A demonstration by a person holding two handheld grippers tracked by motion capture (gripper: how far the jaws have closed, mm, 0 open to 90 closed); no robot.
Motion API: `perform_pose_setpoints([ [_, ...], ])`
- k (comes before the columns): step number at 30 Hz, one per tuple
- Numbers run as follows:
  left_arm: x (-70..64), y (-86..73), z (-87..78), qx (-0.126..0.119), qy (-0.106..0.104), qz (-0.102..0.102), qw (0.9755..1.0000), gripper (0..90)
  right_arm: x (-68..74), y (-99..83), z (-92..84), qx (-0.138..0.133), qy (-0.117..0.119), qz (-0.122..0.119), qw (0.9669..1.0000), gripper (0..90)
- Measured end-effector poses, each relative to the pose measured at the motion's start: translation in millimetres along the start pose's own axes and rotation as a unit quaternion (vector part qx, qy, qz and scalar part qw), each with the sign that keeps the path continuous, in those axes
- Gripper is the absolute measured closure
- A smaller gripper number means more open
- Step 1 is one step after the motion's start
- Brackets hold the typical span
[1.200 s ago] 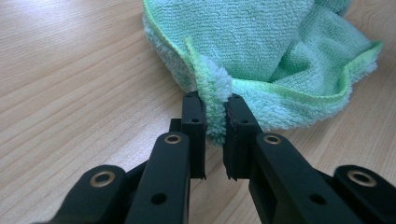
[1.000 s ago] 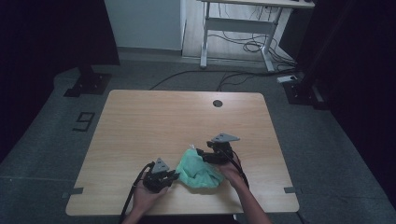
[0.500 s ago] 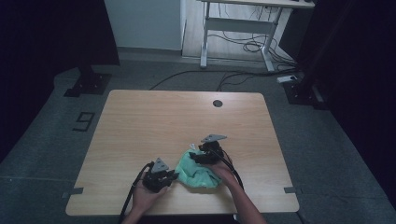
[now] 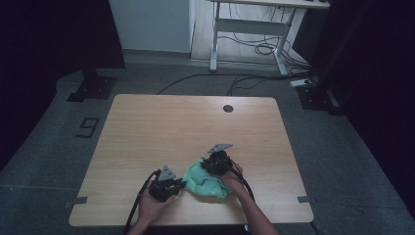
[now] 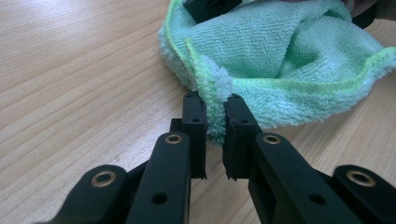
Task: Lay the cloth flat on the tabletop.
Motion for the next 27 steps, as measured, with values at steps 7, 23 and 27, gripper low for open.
perform_pose_setpoints([
  [7,3.0,0.5,-3.4,-0.005,0.002,-0.004,1.0,81.2,-1.6,-0.5,-7.3,-0.01,0.0,-0.002,0.9999,85.2],
  [23,5.2,16.7,-27.0,-0.05,0.003,-0.002,0.9987,81.2,7.9,8.2,-61.6,-0.092,-0.002,-0.009,0.9957,85.9],
  [27,2.6,29.3,-41.1,-0.067,-0.001,0.005,0.9977,81.2,13.5,14.2,-81.0,-0.117,-0.004,-0.016,0.993,86.1],
])
Point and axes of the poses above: each handheld gripper's, and its own axes: z roughly forward along the jaws, y roughly out of its top, x roughly to its left, the point moved 7 cm from there along z, roughly forward along the jaws, and after that the axes turned 3 degrees about x, right-handed, at the moved point
